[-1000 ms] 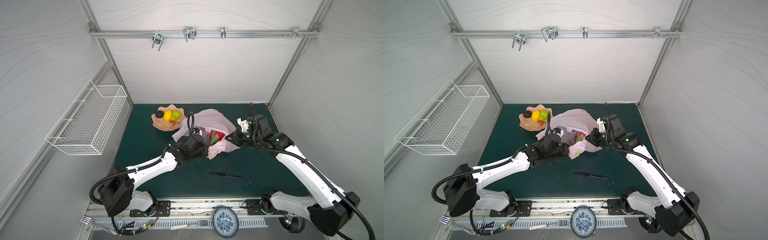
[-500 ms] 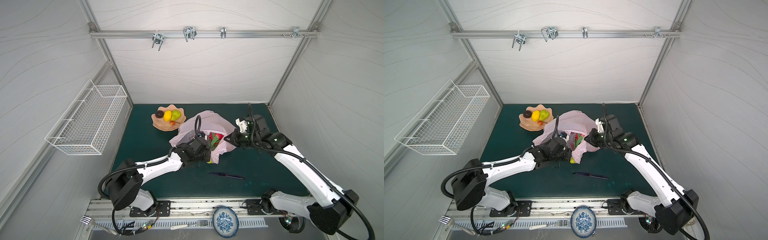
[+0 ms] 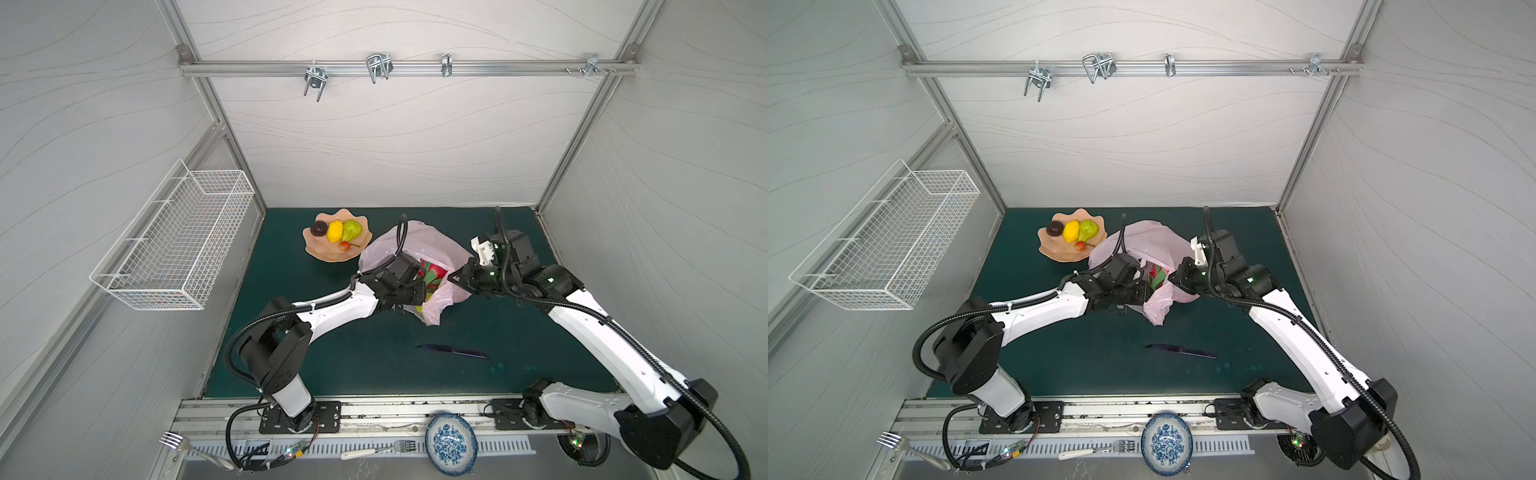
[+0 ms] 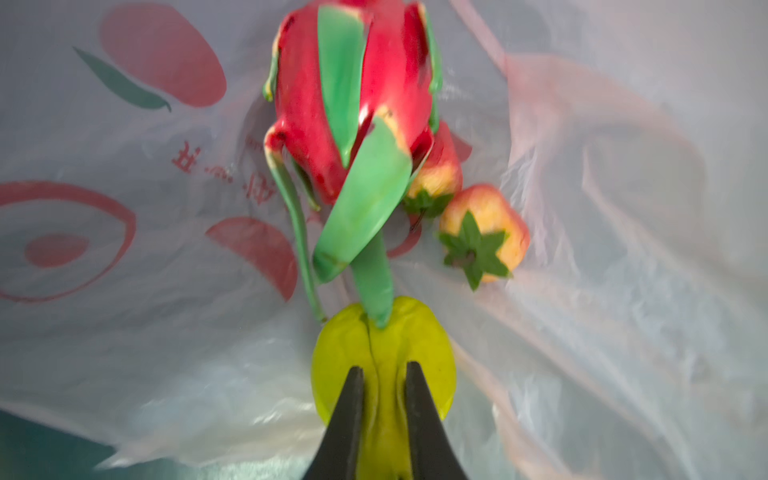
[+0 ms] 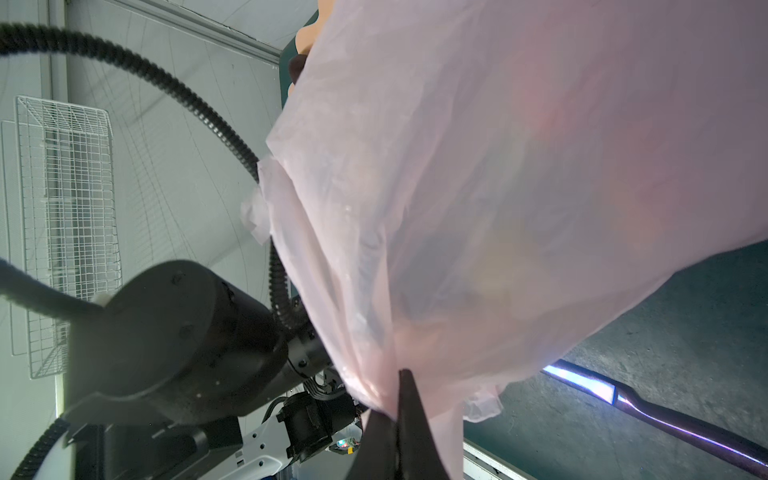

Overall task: Place the fruits into the plastic bag
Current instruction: 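Lower the pear into the bag held open by the right gripper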

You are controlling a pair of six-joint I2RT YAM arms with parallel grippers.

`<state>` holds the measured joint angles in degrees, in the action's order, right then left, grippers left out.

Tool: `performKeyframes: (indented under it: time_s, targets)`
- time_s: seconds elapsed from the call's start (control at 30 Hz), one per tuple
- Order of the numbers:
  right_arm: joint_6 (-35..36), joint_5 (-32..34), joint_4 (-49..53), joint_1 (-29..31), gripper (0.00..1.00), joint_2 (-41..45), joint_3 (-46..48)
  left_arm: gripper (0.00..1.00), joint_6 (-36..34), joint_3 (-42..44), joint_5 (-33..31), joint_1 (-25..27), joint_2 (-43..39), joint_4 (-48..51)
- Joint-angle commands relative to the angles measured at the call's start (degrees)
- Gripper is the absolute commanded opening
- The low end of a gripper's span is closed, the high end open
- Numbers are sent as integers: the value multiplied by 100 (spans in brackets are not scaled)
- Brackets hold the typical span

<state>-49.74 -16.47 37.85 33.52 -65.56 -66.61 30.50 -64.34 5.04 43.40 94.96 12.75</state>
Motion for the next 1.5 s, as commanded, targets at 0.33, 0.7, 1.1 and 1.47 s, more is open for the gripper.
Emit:
performKeyframes:
  time_s: [0.33,0.7,1.1,1.47]
  targets:
    - [-79,88,74,66,0,185,-39,0,-419,-1686,294,-347,962,310]
    - [-131,56,9,66,0,220,82,0,347,-2439,1030,-365,1567,-297]
    - [-179,-32,-156,58,0,199,174,0,971,-2962,1416,-38,2295,-625]
    - [-202,-138,-243,-62,0,228,245,35,964,-3162,1463,50,2477,-332]
